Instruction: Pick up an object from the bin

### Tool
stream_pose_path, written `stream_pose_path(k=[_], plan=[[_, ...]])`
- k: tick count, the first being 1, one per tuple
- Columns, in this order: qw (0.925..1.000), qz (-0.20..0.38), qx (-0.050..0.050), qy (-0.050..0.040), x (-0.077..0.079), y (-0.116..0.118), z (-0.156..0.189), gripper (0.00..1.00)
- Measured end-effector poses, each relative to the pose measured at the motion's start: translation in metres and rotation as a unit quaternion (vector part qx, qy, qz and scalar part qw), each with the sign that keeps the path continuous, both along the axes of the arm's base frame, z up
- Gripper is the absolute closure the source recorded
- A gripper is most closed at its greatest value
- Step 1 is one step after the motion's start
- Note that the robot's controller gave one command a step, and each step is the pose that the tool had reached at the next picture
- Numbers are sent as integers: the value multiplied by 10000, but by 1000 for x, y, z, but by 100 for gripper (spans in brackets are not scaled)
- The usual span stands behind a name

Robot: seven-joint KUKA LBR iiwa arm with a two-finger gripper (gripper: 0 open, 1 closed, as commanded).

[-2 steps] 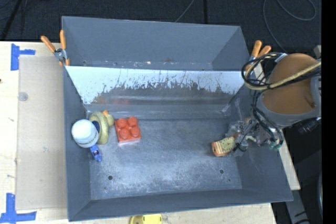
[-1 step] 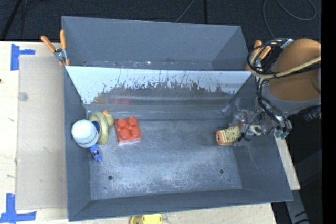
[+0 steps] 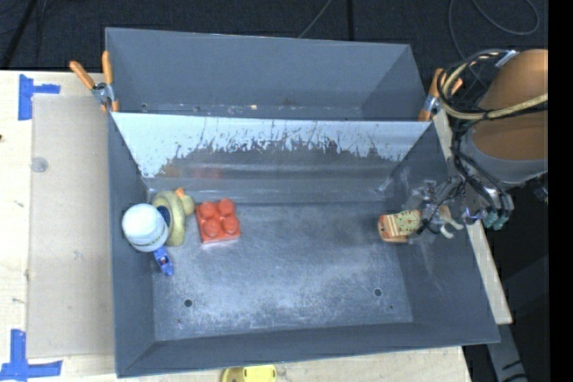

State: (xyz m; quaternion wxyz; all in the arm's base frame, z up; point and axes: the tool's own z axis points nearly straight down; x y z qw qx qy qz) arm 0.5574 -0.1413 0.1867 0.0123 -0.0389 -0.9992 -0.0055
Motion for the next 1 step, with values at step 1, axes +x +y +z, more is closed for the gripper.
stream_pose_path(k=[1], plan=[[10000, -3, -13, -43, -1, -5, 62, 100]])
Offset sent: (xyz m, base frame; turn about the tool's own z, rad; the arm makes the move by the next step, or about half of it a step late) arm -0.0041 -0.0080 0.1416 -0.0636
